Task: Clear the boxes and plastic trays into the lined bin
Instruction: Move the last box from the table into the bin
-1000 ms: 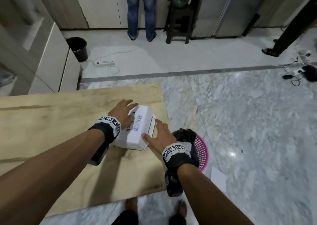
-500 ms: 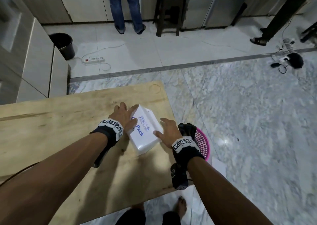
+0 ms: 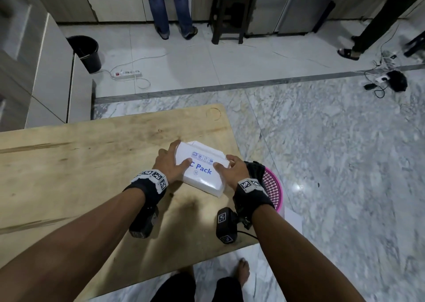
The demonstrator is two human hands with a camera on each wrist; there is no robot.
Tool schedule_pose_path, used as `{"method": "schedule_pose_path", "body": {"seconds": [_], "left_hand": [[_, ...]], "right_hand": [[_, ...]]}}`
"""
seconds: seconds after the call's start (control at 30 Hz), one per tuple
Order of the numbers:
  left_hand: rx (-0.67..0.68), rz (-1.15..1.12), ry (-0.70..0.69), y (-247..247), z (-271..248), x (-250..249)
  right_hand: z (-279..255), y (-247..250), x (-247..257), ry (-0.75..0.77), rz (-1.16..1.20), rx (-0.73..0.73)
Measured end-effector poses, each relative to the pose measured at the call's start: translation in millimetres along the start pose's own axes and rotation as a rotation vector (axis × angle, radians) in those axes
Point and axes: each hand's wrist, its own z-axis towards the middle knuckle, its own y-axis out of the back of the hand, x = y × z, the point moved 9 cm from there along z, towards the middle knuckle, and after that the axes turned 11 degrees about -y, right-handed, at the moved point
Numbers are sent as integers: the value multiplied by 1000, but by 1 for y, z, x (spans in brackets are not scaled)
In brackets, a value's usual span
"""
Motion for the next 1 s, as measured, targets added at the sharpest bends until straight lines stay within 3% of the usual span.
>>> {"method": "schedule_pose_path", "body": {"seconds": [0.17, 0.33, 0.57, 0.7, 0.83, 1.0], "left_hand": [[-18, -180, 29, -6, -1, -16], [-62, -225, -55, 1, 1, -62], [-110, -270, -239, -8, 7, -165], [-113, -284, -276, -35, 8, -216], [-90, -274, -289, -79, 15, -255], [-66, -239, -205, -161, 41, -271]], "right_hand": [[0, 19, 3, 4, 171, -66], [-10, 53, 22, 83, 285, -35], [-31, 154, 38, 256, 383, -167], [-29, 214, 30, 314, 397, -237], [-4, 260, 1, 243, 420, -204], [56, 302, -51, 156, 416, -155]]}}
